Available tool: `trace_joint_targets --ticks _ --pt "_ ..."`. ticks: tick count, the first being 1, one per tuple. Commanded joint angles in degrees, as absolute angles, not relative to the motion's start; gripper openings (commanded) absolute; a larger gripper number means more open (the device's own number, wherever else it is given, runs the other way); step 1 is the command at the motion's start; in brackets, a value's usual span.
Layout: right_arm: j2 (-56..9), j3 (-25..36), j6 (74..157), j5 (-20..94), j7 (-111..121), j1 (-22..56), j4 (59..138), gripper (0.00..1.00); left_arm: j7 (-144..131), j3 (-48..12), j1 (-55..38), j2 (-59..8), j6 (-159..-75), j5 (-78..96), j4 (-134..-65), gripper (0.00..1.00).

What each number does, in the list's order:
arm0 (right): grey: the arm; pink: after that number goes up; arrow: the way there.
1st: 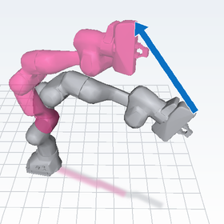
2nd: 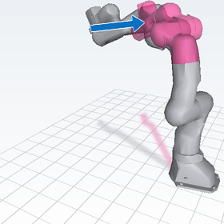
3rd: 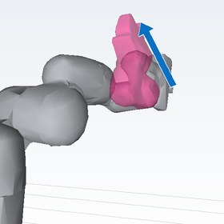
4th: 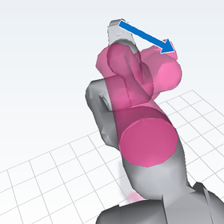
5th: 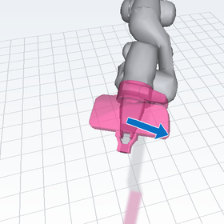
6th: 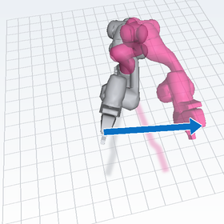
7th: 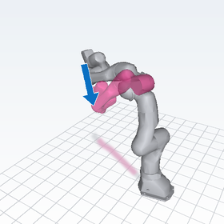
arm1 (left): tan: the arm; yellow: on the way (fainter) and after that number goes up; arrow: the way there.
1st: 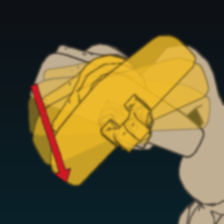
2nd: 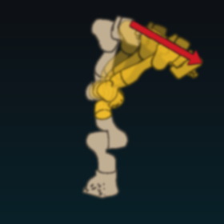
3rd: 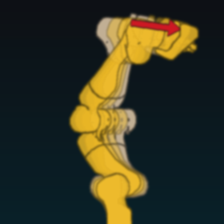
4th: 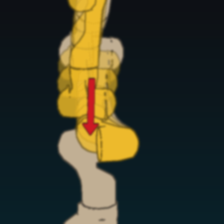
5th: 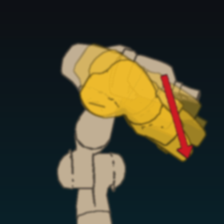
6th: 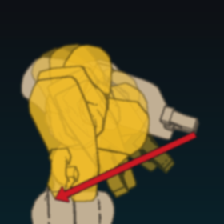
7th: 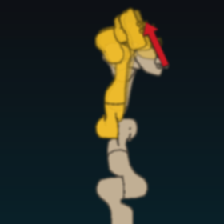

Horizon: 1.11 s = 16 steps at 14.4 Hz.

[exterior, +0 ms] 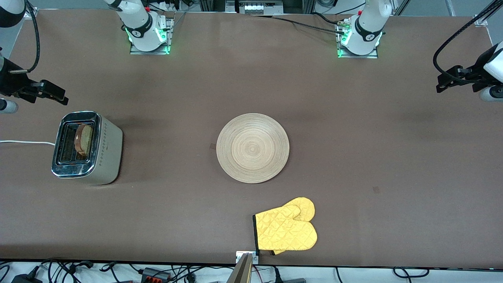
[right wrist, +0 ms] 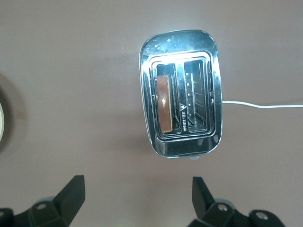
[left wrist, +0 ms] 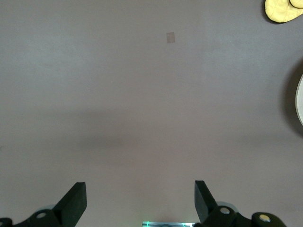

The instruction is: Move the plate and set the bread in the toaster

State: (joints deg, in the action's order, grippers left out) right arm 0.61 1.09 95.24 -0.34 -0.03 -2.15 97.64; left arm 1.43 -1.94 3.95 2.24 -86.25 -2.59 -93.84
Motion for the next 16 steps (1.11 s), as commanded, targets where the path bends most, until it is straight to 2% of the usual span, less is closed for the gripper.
trace_joint_targets --ticks 1,16 --pt "2.3 0.8 96.3 -0.9 0.8 -2.4 99.0 1.00 1.1 -2.2 4.4 2.6 -85.3 -2.1 -93.3 1.00" --pt "2.2 0.8 95.4 -0.3 0.7 -2.4 98.7 1.00 1.2 -2.3 4.4 2.6 -85.3 -2.1 -93.3 1.00"
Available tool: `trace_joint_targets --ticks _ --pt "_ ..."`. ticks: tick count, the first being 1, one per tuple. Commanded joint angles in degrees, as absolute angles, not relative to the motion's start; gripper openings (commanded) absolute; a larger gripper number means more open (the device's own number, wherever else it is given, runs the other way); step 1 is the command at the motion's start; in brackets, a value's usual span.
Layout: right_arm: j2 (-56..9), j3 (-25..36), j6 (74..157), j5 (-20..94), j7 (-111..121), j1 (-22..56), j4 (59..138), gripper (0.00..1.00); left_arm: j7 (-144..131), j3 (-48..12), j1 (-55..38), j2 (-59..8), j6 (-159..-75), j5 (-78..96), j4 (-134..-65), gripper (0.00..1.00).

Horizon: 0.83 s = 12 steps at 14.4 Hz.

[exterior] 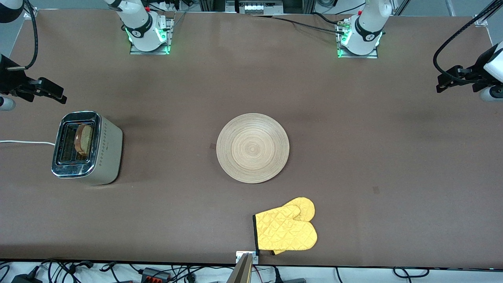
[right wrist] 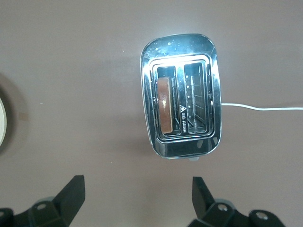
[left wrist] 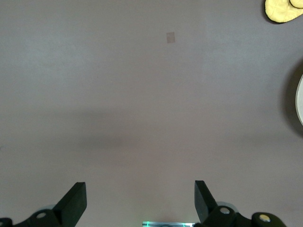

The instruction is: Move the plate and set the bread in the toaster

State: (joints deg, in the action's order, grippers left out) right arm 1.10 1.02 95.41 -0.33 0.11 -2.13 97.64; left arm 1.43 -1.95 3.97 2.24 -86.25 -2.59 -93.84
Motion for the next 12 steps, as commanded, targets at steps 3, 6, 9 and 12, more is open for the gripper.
trace_joint_targets --ticks 3,6,9,12 --pt "2.2 0.8 95.4 -0.4 0.7 -2.4 98.7 1.00 1.2 -2.3 4.4 2.5 -85.3 -2.1 -93.3 1.00" --pt "2.3 0.9 95.5 -0.7 0.7 -2.4 98.7 1.00 1.2 -2.2 4.4 2.5 -85.3 -2.1 -93.3 1.00" --pt "3.4 0.9 95.3 -0.6 0.7 -2.4 99.0 1.00 1.2 -2.2 4.4 2.5 -85.3 -2.1 -93.3 1.00" --pt "5.0 0.9 95.4 -0.4 0.7 -2.4 100.3 1.00 1.2 -2.2 4.4 2.6 -85.3 -2.1 -93.3 1.00"
